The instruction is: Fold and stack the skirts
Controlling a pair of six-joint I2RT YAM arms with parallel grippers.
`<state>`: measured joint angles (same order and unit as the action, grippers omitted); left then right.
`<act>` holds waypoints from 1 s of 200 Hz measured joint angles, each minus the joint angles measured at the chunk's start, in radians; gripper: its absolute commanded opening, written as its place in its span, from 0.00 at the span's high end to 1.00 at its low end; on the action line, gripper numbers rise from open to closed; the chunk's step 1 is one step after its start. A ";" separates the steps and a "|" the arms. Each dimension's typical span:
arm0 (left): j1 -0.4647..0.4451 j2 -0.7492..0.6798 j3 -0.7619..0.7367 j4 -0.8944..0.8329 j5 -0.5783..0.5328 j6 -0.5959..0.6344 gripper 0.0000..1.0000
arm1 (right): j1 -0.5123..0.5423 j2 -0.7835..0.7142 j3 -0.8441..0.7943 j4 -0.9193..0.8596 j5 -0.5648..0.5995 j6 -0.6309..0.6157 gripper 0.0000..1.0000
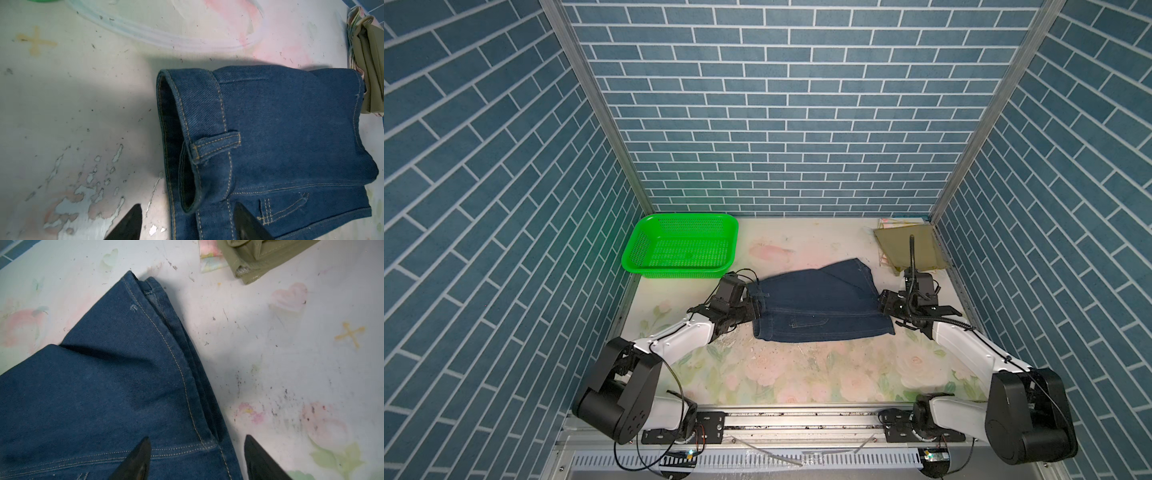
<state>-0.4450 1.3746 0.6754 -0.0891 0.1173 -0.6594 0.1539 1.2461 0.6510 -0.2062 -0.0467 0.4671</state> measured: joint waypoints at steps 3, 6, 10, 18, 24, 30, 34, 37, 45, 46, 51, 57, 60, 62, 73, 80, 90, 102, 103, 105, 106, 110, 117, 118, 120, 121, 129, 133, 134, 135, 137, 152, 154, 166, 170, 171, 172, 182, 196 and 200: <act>0.000 0.000 0.009 -0.008 0.000 -0.004 0.26 | -0.001 0.007 0.006 -0.003 -0.002 0.000 0.33; 0.000 0.000 0.018 -0.016 0.002 -0.008 0.25 | -0.002 0.014 0.013 -0.005 -0.002 0.001 0.33; 0.000 0.000 0.029 -0.025 0.004 -0.012 0.25 | -0.003 0.025 0.022 -0.005 -0.003 0.002 0.34; 0.000 0.001 0.052 -0.039 0.009 -0.023 0.25 | -0.006 0.043 0.036 -0.006 -0.007 0.006 0.35; 0.000 0.006 0.070 -0.050 0.016 -0.031 0.25 | -0.007 0.055 0.043 -0.006 -0.010 0.008 0.36; 0.000 0.013 0.085 -0.058 0.021 -0.039 0.25 | -0.009 0.065 0.048 -0.005 -0.012 0.008 0.37; 0.000 0.020 0.097 -0.063 0.029 -0.043 0.25 | -0.009 0.072 0.051 -0.005 -0.014 0.008 0.37; 0.000 0.025 0.103 -0.064 0.034 -0.046 0.25 | -0.009 0.076 0.052 -0.005 -0.016 0.009 0.38; 0.000 0.042 0.119 -0.066 0.048 -0.053 0.25 | -0.010 0.089 0.056 -0.005 -0.019 0.009 0.39; 0.000 0.046 0.121 -0.067 0.050 -0.055 0.25 | -0.010 0.091 0.056 -0.005 -0.019 0.009 0.39; 0.000 0.057 0.127 -0.068 0.058 -0.060 0.25 | -0.010 0.099 0.058 -0.005 -0.021 0.010 0.39; 0.000 0.073 0.134 -0.068 0.067 -0.064 0.25 | -0.010 0.109 0.060 -0.005 -0.022 0.009 0.40; 0.000 0.080 0.136 -0.069 0.070 -0.067 0.25 | -0.010 0.115 0.060 -0.005 -0.023 0.009 0.40; 0.000 0.086 0.137 -0.071 0.072 -0.068 0.25 | -0.010 0.118 0.060 -0.005 -0.023 0.009 0.40; 0.000 0.111 0.140 -0.076 0.086 -0.072 0.28 | -0.011 0.134 0.060 -0.006 -0.031 0.009 0.42; 0.000 0.127 0.140 -0.079 0.092 -0.077 0.31 | -0.011 0.144 0.060 -0.006 -0.037 0.009 0.43; 0.000 0.145 0.140 -0.083 0.098 -0.082 0.34 | -0.011 0.154 0.060 -0.005 -0.047 0.009 0.46; 0.000 0.156 0.140 -0.086 0.104 -0.089 0.40 | -0.011 0.166 0.060 -0.003 -0.057 0.008 0.53; -0.001 0.157 0.140 -0.087 0.105 -0.086 0.41 | -0.011 0.167 0.060 -0.002 -0.059 0.010 0.54; -0.001 0.157 0.140 -0.087 0.105 -0.086 0.42 | -0.011 0.169 0.060 -0.002 -0.060 0.010 0.56; -0.001 0.157 0.140 -0.088 0.105 -0.087 0.42 | -0.011 0.171 0.060 -0.001 -0.062 0.008 0.57; -0.001 0.157 0.140 -0.089 0.105 -0.086 0.45 | -0.011 0.176 0.060 0.000 -0.066 0.009 0.62; -0.002 0.157 0.140 -0.090 0.105 -0.085 0.50 | -0.011 0.185 0.061 0.004 -0.074 0.011 0.71; -0.002 0.157 0.140 -0.090 0.105 -0.084 0.52 | -0.011 0.187 0.061 0.004 -0.075 0.015 0.72; -0.002 0.157 0.140 -0.090 0.105 -0.088 0.54 | -0.011 0.190 0.061 0.005 -0.076 0.014 0.75; -0.002 0.157 0.140 -0.090 0.105 -0.090 0.55 | -0.011 0.191 0.061 0.005 -0.077 0.010 0.77; -0.003 0.157 0.140 -0.090 0.101 -0.085 0.63 | -0.011 0.200 0.061 0.010 -0.084 0.009 0.87; -0.005 0.157 0.140 -0.092 0.100 -0.086 0.66 | -0.011 0.204 0.061 0.011 -0.088 0.020 0.91; -0.005 0.157 0.140 -0.092 0.100 -0.089 0.68 | -0.011 0.204 0.061 0.012 -0.089 0.019 0.92; -0.005 0.157 0.140 -0.092 0.099 -0.085 0.69 | -0.011 0.205 0.061 0.012 -0.089 0.017 0.93; -0.005 0.157 0.140 -0.093 0.097 -0.077 0.72 | -0.011 0.206 0.061 0.014 -0.092 0.016 0.95; -0.008 0.158 0.144 -0.096 0.089 -0.074 0.90 | -0.011 0.209 0.066 0.017 -0.102 0.030 1.00; -0.008 0.159 0.145 -0.097 0.088 -0.079 0.92 | -0.011 0.209 0.067 0.017 -0.101 0.029 1.00; -0.009 0.161 0.161 -0.111 0.082 -0.066 1.00 | -0.011 0.209 0.081 0.016 -0.104 0.029 1.00; -0.010 0.161 0.171 -0.119 0.077 -0.059 1.00 | -0.011 0.209 0.087 0.014 -0.104 0.029 1.00; -0.010 0.162 0.172 -0.121 0.077 -0.058 1.00 | -0.011 0.209 0.090 0.014 -0.104 0.029 1.00; -0.010 0.162 0.174 -0.122 0.077 -0.059 1.00 | -0.011 0.209 0.092 0.013 -0.104 0.029 1.00; -0.011 0.163 0.203 -0.142 0.067 -0.050 1.00 | -0.011 0.209 0.113 0.010 -0.103 0.026 1.00; -0.012 0.163 0.254 -0.170 0.053 -0.030 1.00 | -0.011 0.209 0.147 0.000 -0.100 0.024 1.00; -0.012 0.163 0.268 -0.177 0.048 -0.024 1.00 | -0.011 0.209 0.159 -0.003 -0.099 0.023 1.00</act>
<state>-0.4568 1.5375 0.9432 -0.2661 0.1654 -0.6830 0.1429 1.4551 0.8104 -0.2092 -0.1455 0.4896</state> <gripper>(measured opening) 0.057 0.060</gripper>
